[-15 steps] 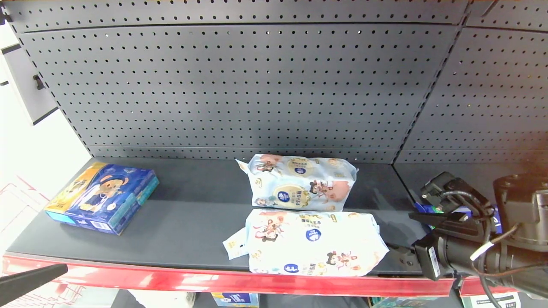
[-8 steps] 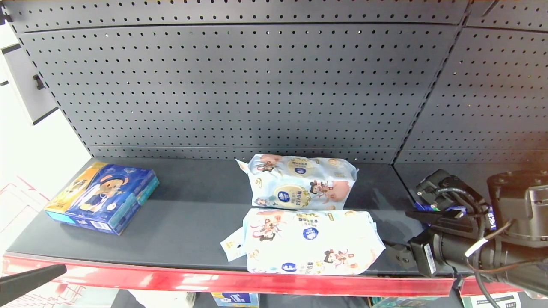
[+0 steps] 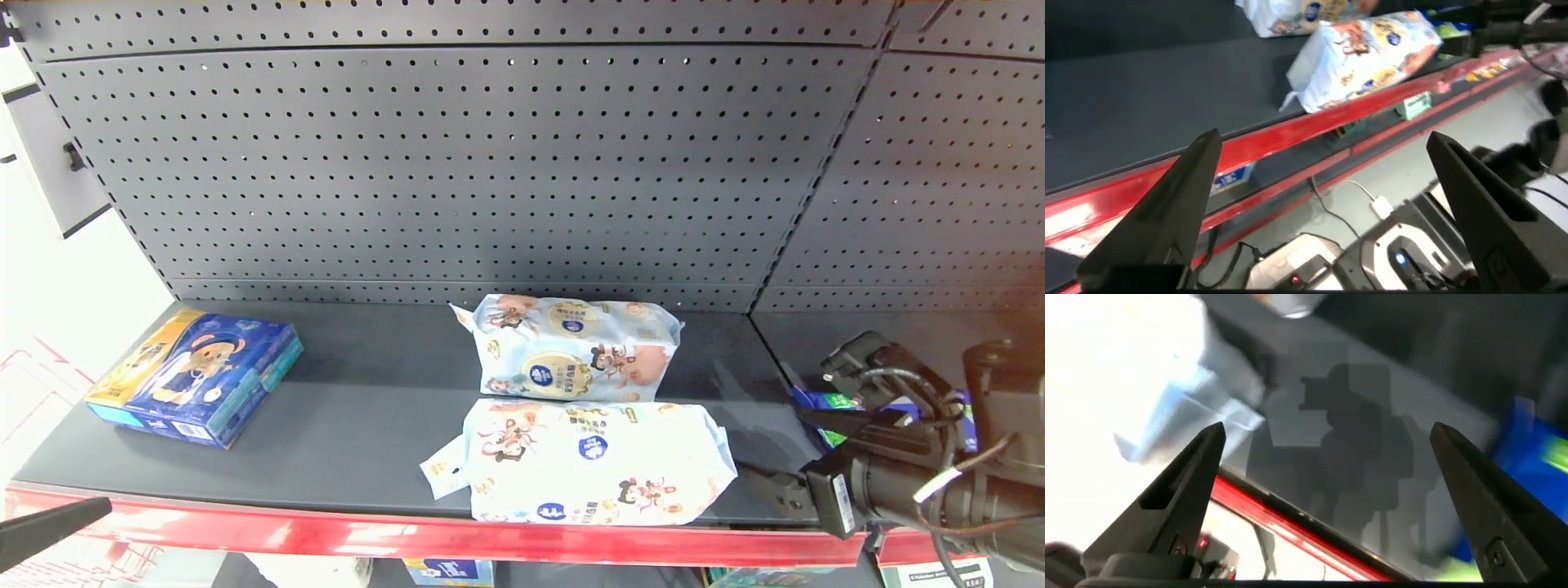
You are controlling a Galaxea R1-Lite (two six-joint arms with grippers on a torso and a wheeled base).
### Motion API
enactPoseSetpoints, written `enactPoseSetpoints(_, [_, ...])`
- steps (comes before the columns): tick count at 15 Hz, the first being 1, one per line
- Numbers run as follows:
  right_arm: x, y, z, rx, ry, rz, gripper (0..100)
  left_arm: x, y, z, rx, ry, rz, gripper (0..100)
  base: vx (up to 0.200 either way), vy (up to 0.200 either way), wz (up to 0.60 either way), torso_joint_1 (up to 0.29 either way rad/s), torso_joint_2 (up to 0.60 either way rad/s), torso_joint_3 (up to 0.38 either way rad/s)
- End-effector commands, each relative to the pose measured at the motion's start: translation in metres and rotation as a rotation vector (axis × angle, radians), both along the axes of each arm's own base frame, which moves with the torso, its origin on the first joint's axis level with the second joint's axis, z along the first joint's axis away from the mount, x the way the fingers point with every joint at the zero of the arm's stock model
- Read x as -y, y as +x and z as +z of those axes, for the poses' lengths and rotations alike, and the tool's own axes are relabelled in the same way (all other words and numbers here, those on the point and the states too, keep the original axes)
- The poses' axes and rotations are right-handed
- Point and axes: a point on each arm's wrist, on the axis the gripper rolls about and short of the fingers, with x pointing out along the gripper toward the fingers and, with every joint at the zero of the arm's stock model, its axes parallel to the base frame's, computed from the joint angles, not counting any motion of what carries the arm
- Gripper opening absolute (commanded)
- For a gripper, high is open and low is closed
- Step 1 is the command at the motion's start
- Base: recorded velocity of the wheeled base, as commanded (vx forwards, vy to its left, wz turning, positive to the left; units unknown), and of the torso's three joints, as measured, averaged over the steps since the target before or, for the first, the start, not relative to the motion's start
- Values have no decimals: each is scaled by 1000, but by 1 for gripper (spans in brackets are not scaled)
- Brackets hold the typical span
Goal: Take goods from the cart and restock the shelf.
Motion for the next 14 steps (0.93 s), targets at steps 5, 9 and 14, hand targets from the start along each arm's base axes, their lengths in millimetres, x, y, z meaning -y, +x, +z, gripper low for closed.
enactPoseSetpoints(5, [70, -112, 42, 495, 126, -344, 100, -33, -69, -27, 107, 74, 369, 100, 0, 0, 0, 0, 0, 0])
enactPoseSetpoints(9, [97, -184, 1, 446, 43, -543, 100, -48, -104, -72, 77, 134, 486, 100, 0, 0, 0, 0, 0, 0])
enactPoseSetpoints(14, [91, -207, -39, 310, -66, -795, 100, -33, -90, -92, -65, 234, 750, 100, 0, 0, 0, 0, 0, 0])
